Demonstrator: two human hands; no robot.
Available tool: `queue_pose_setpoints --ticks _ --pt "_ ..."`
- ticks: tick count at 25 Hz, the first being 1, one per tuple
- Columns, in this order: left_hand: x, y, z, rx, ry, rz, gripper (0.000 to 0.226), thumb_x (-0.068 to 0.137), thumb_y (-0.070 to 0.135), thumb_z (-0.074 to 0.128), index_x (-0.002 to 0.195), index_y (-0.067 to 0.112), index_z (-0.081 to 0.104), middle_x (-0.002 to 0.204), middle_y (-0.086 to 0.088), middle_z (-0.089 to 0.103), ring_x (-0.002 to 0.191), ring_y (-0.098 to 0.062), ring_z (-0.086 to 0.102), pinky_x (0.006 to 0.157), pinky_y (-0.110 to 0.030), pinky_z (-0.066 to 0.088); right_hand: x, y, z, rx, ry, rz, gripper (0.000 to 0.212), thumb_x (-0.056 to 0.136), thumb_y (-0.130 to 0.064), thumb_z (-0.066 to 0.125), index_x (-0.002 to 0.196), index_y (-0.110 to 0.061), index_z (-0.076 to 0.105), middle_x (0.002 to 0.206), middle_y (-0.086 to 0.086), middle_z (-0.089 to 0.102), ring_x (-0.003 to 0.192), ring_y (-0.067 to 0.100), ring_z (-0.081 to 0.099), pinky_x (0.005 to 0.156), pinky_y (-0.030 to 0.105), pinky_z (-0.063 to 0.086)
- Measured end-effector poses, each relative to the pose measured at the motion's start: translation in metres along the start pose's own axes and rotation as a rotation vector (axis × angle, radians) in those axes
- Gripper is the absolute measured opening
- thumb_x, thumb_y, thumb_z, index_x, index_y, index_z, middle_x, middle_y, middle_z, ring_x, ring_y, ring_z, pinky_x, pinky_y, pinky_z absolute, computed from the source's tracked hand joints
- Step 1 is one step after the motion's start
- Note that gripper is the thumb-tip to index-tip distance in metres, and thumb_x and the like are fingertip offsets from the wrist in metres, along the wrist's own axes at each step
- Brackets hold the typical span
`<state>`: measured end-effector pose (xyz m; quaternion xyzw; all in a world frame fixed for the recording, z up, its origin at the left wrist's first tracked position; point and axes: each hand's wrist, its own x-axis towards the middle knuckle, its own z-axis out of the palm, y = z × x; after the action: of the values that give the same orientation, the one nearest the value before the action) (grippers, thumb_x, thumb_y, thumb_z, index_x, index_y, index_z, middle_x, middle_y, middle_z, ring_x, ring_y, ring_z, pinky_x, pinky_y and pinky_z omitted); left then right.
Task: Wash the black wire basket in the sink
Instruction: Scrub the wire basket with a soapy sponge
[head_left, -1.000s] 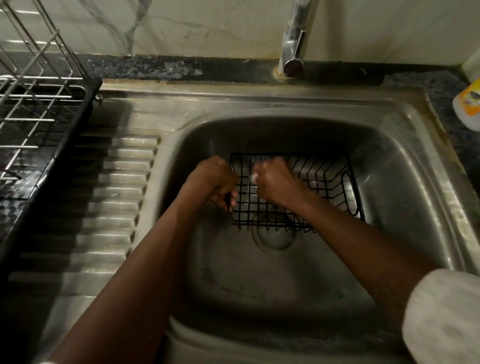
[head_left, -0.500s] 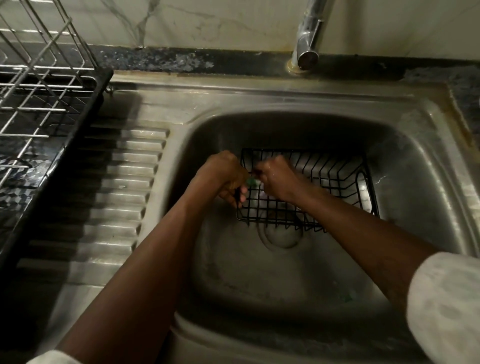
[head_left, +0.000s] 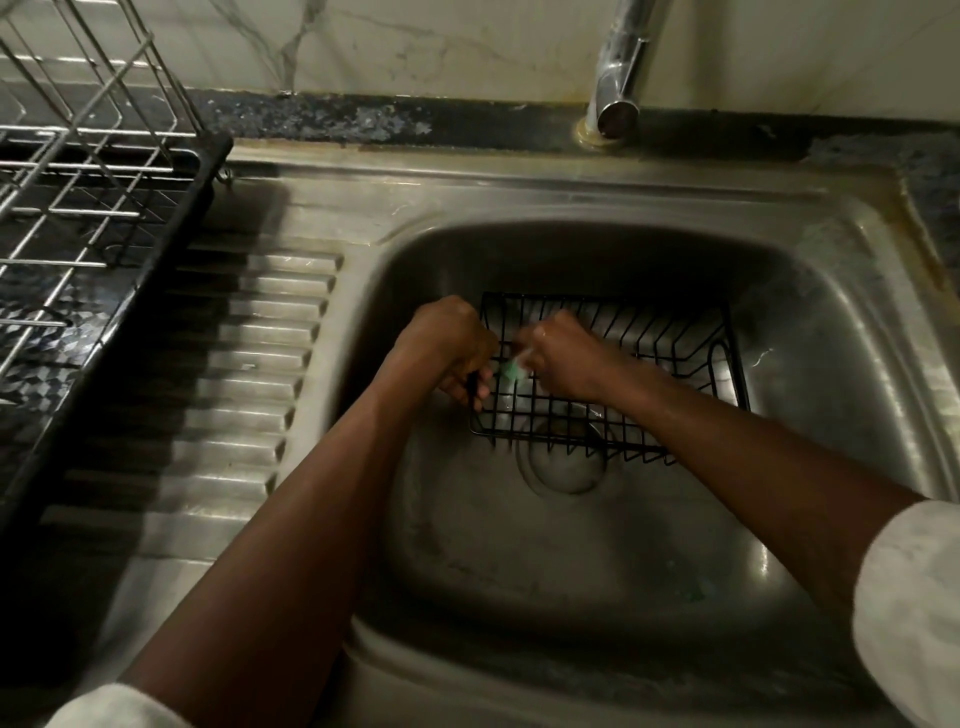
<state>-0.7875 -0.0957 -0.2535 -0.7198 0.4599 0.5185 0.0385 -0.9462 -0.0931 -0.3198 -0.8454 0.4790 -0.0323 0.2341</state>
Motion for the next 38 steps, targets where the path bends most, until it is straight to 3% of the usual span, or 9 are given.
queue_pose_setpoints --ticks 3,7,10,13,18,23,28,34,38 --pt "-0.001 0.000 0.000 -0.044 0.027 0.020 0.025 0.106 0.018 0.043 0.099 -0.001 0.058 0.081 -0.020 0.071 0.068 -0.032 0.072 0.075 -0.044 0.062 0.000 0.010 0.007 -0.010 0.135 0.089 0.012 0.093 -0.008 0.067 0.099 -0.019 0.067 0.090 -0.003 0.063 0.083 0.013 0.066 0.064 0.025 0.055" --pt "-0.006 0.001 -0.001 0.015 -0.017 -0.005 0.037 0.107 0.018 0.038 0.085 -0.002 0.060 0.061 -0.016 0.070 0.063 -0.029 0.071 0.072 -0.039 0.061 -0.035 -0.004 0.011 0.194 -0.269 -0.107 0.011 0.091 -0.014 0.072 0.096 -0.023 0.076 0.092 -0.012 0.074 0.082 -0.006 0.065 0.077 0.011 0.051" --pt "-0.005 0.003 0.004 0.020 -0.057 -0.015 0.044 0.108 0.021 0.035 0.078 -0.001 0.058 0.047 -0.013 0.063 0.050 -0.027 0.067 0.061 -0.037 0.058 -0.022 0.020 0.001 0.060 -0.024 0.034 0.008 0.094 -0.013 0.067 0.098 -0.019 0.071 0.097 -0.004 0.070 0.081 0.000 0.063 0.069 0.016 0.050" --pt "-0.006 0.003 0.003 0.022 -0.048 -0.011 0.041 0.108 0.020 0.036 0.082 -0.002 0.059 0.046 -0.012 0.063 0.057 -0.027 0.068 0.068 -0.038 0.058 -0.014 0.024 0.002 -0.058 0.169 0.183 0.010 0.093 -0.009 0.067 0.100 -0.017 0.068 0.097 0.000 0.067 0.081 0.008 0.064 0.064 0.018 0.050" --pt "-0.011 0.003 0.000 0.069 0.032 0.016 0.031 0.105 0.014 0.041 0.089 -0.001 0.063 0.054 -0.012 0.068 0.074 -0.030 0.073 0.086 -0.041 0.061 -0.045 0.002 -0.005 0.121 -0.320 -0.082 0.012 0.091 -0.012 0.071 0.101 -0.017 0.076 0.097 -0.010 0.072 0.088 -0.001 0.066 0.078 0.010 0.051" --pt "-0.008 0.004 0.002 0.047 0.032 0.024 0.028 0.105 0.012 0.042 0.088 -0.002 0.060 0.081 -0.019 0.072 0.076 -0.033 0.073 0.089 -0.045 0.059 -0.022 0.031 -0.006 -0.078 0.182 0.199 0.007 0.096 -0.011 0.063 0.100 -0.014 0.068 0.095 0.000 0.066 0.079 0.009 0.064 0.069 0.025 0.057" --pt "-0.007 0.001 -0.001 0.118 0.078 0.041 0.026 0.104 0.014 0.045 0.091 -0.001 0.063 0.094 -0.019 0.076 0.085 -0.032 0.076 0.084 -0.044 0.061 -0.058 0.013 -0.006 0.106 -0.316 -0.083 0.016 0.089 -0.006 0.070 0.093 -0.021 0.074 0.089 -0.016 0.069 0.081 -0.008 0.063 0.079 0.014 0.052" --pt "-0.005 0.001 0.000 0.091 0.042 0.012 0.027 0.104 0.011 0.043 0.087 -0.001 0.059 0.098 -0.022 0.074 0.078 -0.034 0.073 0.087 -0.048 0.060 -0.041 0.043 -0.014 -0.075 0.179 0.117 0.008 0.096 -0.007 0.062 0.099 -0.008 0.069 0.097 0.003 0.068 0.074 0.006 0.061 0.069 0.030 0.059" --pt "-0.008 0.001 -0.001 0.108 0.076 0.044 0.025 0.104 0.012 0.046 0.089 -0.002 0.061 0.093 -0.019 0.076 0.082 -0.032 0.076 0.084 -0.046 0.061 -0.067 0.026 -0.005 0.195 -0.197 -0.054 0.018 0.089 -0.004 0.069 0.096 -0.018 0.077 0.093 -0.015 0.073 0.081 -0.007 0.067 0.076 0.012 0.054"
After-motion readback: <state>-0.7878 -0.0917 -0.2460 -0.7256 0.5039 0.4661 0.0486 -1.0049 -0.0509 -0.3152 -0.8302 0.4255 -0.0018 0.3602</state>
